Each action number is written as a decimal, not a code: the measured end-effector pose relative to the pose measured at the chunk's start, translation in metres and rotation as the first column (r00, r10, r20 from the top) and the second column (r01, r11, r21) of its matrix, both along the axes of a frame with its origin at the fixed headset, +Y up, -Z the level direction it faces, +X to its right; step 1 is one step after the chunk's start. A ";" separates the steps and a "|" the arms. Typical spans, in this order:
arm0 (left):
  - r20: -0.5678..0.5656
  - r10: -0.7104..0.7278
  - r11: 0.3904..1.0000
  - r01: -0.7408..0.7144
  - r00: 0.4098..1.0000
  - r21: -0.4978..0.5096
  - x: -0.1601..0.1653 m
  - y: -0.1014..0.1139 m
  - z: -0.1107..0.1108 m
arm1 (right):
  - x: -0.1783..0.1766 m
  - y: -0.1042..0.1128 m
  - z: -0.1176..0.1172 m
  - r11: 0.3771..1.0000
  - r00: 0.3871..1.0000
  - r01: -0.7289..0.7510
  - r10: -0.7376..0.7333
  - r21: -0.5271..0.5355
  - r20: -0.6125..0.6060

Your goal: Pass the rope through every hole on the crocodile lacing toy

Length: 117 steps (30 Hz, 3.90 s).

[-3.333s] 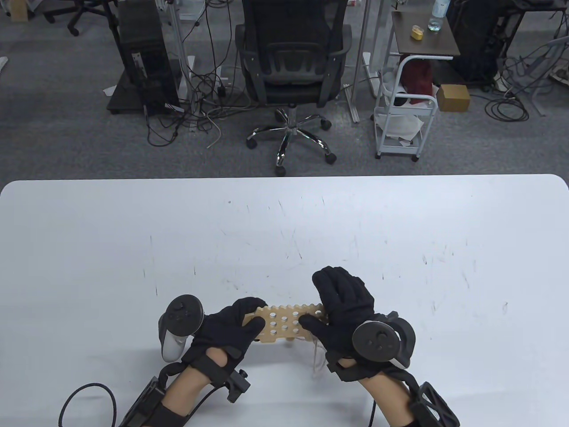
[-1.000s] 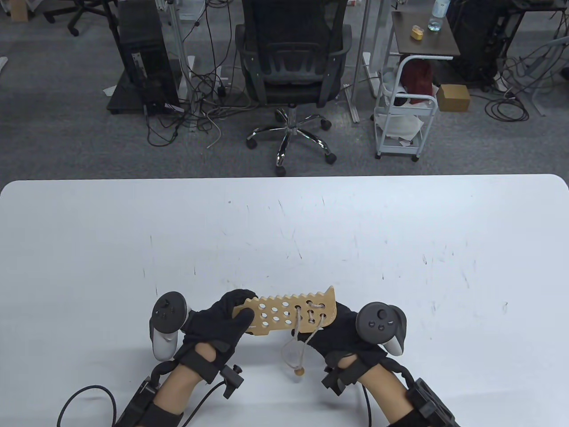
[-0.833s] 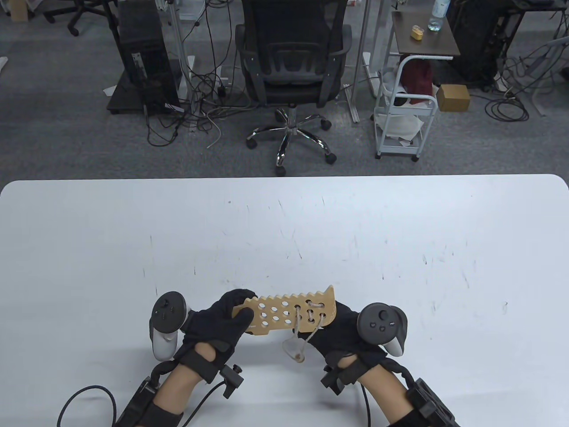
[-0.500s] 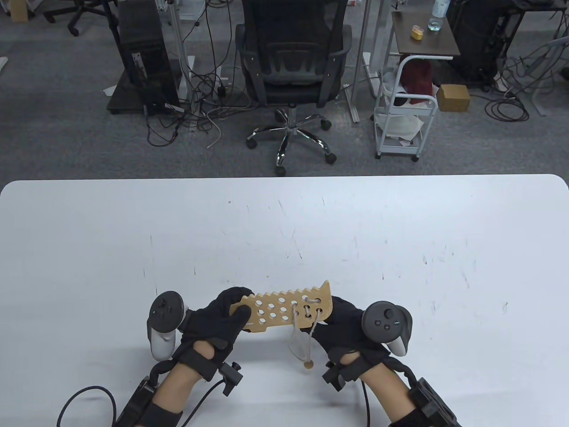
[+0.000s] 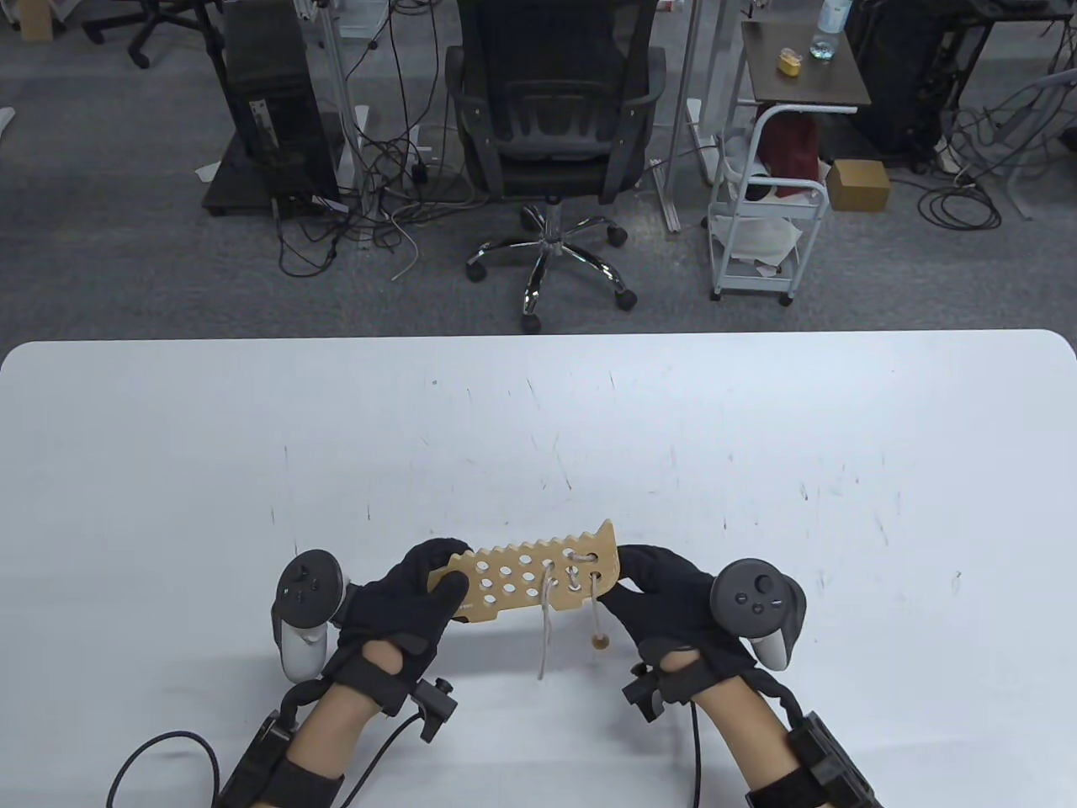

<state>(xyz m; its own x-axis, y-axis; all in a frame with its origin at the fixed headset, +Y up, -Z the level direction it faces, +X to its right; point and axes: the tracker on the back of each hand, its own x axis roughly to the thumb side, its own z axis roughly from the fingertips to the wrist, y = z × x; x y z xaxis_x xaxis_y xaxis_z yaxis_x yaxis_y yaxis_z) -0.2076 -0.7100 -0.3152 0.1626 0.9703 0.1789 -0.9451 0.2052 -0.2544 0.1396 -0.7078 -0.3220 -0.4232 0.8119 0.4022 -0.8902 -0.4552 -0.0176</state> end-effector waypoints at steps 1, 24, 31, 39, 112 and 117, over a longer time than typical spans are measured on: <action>-0.002 0.001 1.000 -0.001 1.000 -0.002 0.000 0.000 0.000 | 0.002 0.001 0.000 1.000 1.000 0.003 -0.003 0.001 0.007; -0.081 0.004 1.000 -0.006 0.997 -0.025 -0.014 -0.004 -0.007 | 0.031 0.011 -0.007 0.998 0.991 0.067 -0.068 0.019 0.112; -0.113 -0.001 0.999 -0.003 0.994 -0.032 -0.021 -0.006 -0.010 | 0.036 0.012 -0.007 0.996 0.988 0.086 -0.089 0.023 0.130; -0.146 -0.001 0.999 -0.006 0.989 -0.045 -0.028 -0.010 -0.013 | 0.045 0.015 -0.008 0.994 0.980 0.107 -0.111 0.036 0.164; -0.416 0.034 0.989 -0.091 0.909 -0.119 -0.102 -0.037 -0.034 | 0.112 0.017 -0.011 0.957 0.868 0.276 -0.288 0.088 0.405; -0.390 0.033 0.991 -0.083 0.920 -0.110 -0.095 -0.034 -0.033 | 0.106 0.019 -0.011 0.964 0.884 0.253 -0.266 0.085 0.384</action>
